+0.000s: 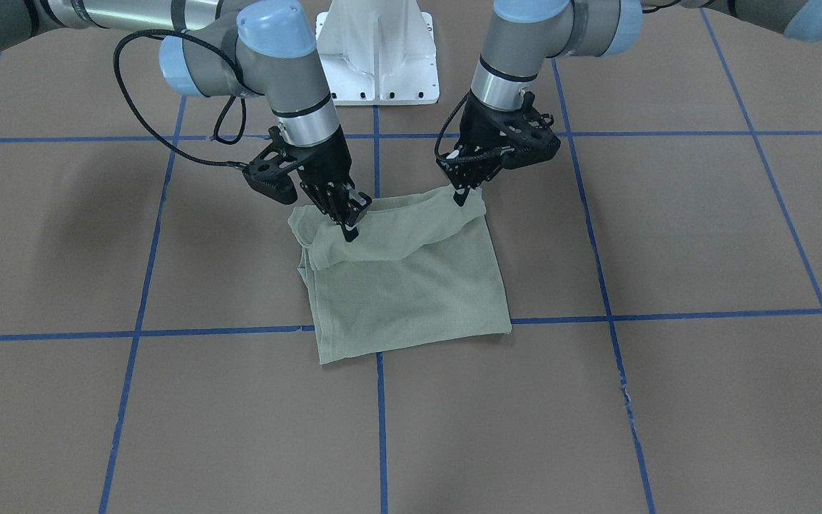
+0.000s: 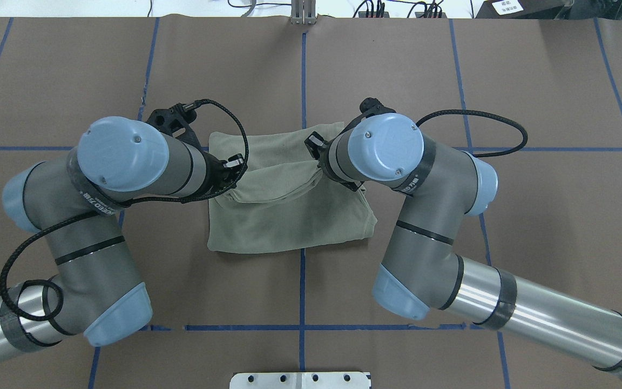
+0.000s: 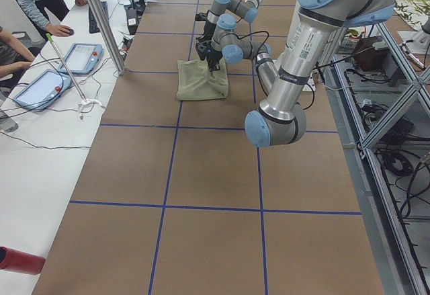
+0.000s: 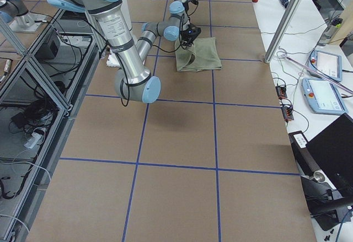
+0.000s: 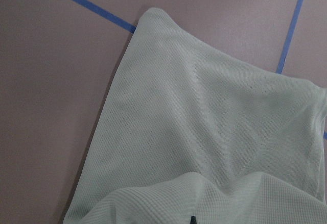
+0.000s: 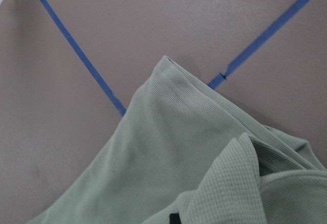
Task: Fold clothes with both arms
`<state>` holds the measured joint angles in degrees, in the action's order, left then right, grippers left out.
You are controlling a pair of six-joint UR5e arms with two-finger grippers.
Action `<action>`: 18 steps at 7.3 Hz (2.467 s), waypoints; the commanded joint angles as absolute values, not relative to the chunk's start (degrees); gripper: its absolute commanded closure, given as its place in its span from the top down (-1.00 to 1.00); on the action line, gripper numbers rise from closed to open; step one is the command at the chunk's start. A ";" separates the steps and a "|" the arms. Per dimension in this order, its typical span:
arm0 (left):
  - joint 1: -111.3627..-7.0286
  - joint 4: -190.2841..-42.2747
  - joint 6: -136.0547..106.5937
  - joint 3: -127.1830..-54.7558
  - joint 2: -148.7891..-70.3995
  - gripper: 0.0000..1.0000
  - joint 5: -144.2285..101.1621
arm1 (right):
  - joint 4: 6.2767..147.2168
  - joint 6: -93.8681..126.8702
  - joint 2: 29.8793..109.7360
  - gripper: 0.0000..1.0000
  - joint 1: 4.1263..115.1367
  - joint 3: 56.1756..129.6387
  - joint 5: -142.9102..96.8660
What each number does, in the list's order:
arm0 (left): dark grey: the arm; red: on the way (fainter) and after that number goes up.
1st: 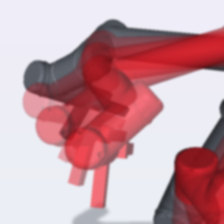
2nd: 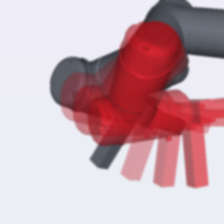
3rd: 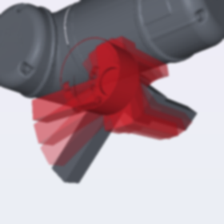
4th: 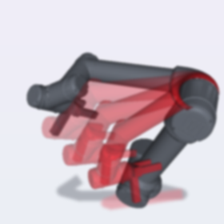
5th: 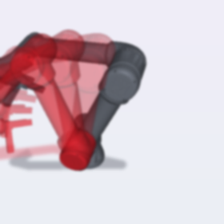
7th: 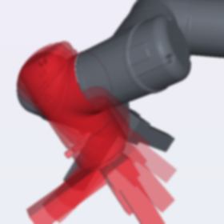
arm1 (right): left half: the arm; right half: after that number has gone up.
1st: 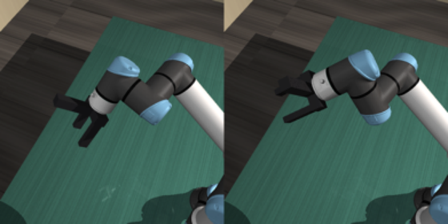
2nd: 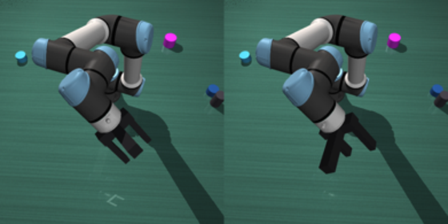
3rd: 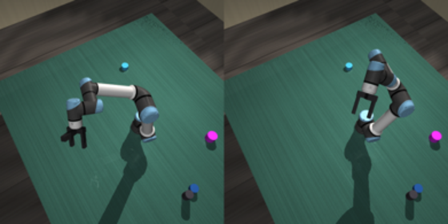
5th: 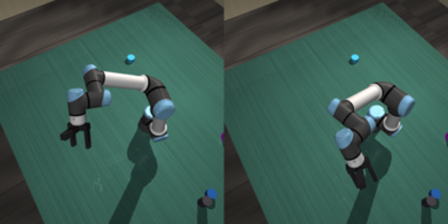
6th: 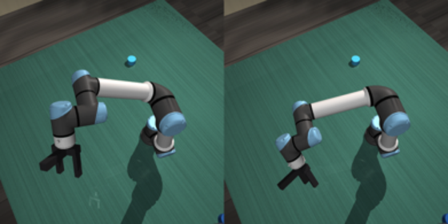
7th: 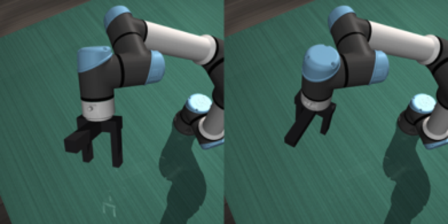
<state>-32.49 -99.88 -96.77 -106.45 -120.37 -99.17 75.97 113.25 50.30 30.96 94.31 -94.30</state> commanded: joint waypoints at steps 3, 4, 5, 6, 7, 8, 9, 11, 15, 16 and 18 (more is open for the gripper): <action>-40.67 -110.20 -90.23 -88.45 -126.73 0.66 -99.23 | 64.75 109.28 41.58 0.98 35.76 74.15 -95.10; -43.91 -110.04 -86.70 -87.29 -126.74 1.00 -99.32 | 64.08 108.47 41.49 1.00 37.60 72.61 -95.71; -46.29 -110.47 -82.92 -84.67 -126.91 1.00 -99.58 | 64.07 108.28 41.57 1.00 39.53 71.55 -98.06; -47.80 -112.91 -80.44 -82.64 -126.83 1.00 -99.67 | 64.07 108.46 41.57 1.00 40.68 70.50 -99.74; -47.90 -114.59 -80.25 -81.83 -126.65 1.00 -99.75 | 64.16 108.46 41.40 1.00 41.65 70.58 -101.15; -48.42 -114.78 -78.85 -82.00 -126.56 1.00 -101.24 | 64.51 106.98 41.48 1.00 43.05 70.92 -103.86; -49.82 -114.61 -74.84 -82.18 -126.21 1.00 -105.08 | 64.86 102.79 41.66 1.00 45.15 71.28 -106.58; -55.26 -114.09 -64.48 -88.72 -119.58 1.00 -111.76 | 71.85 85.81 45.85 1.00 52.61 76.08 -115.01; -67.38 -108.99 -35.86 -100.00 -105.15 1.00 -116.28 | 81.54 38.97 64.29 1.00 70.61 85.33 -127.22; -71.41 -108.55 -27.94 -100.63 -102.42 1.00 -116.37 | 82.61 27.19 69.73 1.00 73.88 86.56 -128.14; -78.97 -104.54 -6.53 -99.68 -99.15 1.00 -119.51 | 85.33 9.39 76.61 1.00 78.72 86.75 -128.67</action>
<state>-74.08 -107.35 -19.56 -100.13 -100.92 -117.51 83.73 20.27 72.12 75.44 86.43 -127.95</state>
